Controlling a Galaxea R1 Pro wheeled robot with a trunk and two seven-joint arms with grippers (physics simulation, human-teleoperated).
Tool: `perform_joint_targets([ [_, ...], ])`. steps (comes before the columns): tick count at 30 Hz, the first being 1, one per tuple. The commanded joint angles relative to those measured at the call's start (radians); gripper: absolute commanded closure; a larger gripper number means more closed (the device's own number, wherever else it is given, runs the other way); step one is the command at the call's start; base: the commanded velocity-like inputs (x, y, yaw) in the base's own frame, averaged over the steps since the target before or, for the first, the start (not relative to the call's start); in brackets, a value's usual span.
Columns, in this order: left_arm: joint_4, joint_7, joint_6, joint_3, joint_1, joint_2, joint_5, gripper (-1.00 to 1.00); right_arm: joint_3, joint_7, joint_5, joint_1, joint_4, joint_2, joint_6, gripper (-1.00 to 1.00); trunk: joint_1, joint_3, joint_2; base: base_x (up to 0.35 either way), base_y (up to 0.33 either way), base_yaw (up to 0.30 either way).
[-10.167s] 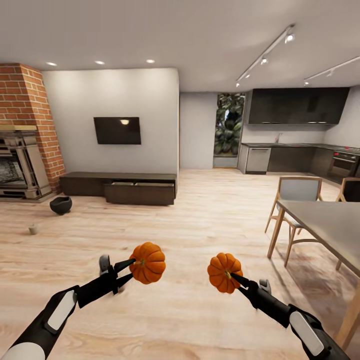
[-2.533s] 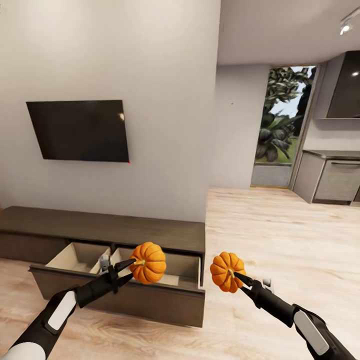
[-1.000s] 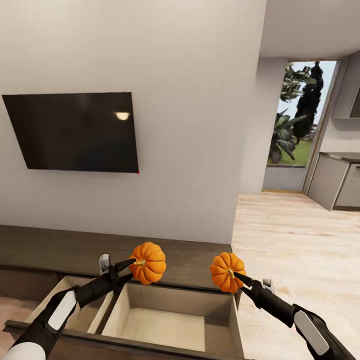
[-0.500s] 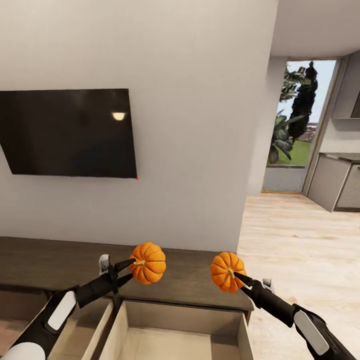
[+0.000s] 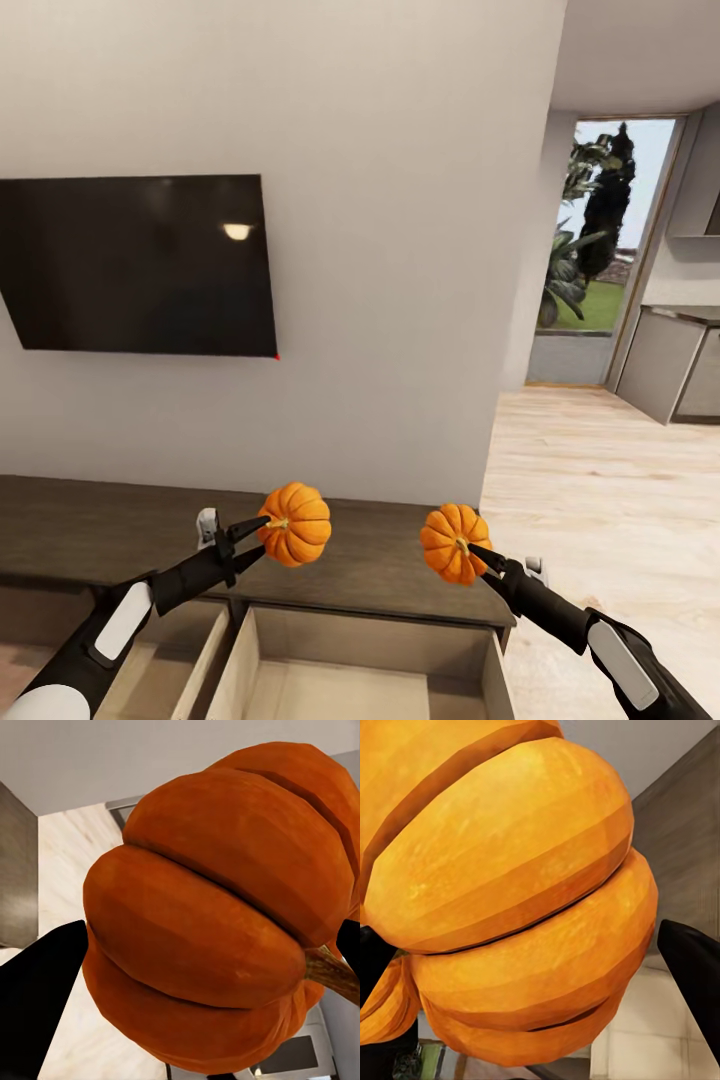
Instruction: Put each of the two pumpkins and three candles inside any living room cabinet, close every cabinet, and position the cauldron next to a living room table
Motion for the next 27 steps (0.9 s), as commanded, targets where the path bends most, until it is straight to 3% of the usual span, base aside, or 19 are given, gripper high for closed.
perform_joint_targets([
  [1, 0.0, -0.001, 0.005, 0.001, -0.001, 0.0, 0.003, 1.0, -0.002, -0.004, -0.009, -0.001, 0.0, 0.0, 0.009, 1.0, 0.004, -0.004, -0.008, 0.0, 0.0, 0.0],
  [23, -0.001, 0.017, 0.003, 0.0, -0.001, -0.007, -0.01, 1.0, 0.0, -0.019, -0.001, -0.001, -0.002, 0.003, 0.012, 1.0, 0.088, -0.073, -0.162, 0.0, 0.0, 0.0],
  [27, -0.003, 0.075, 0.002, -0.001, -0.001, -0.01, -0.012, 1.0, 0.007, -0.098, 0.005, -0.001, -0.003, 0.003, 0.039, 1.0, 0.104, -0.086, -0.19, 0.0, 0.0, 0.0],
])
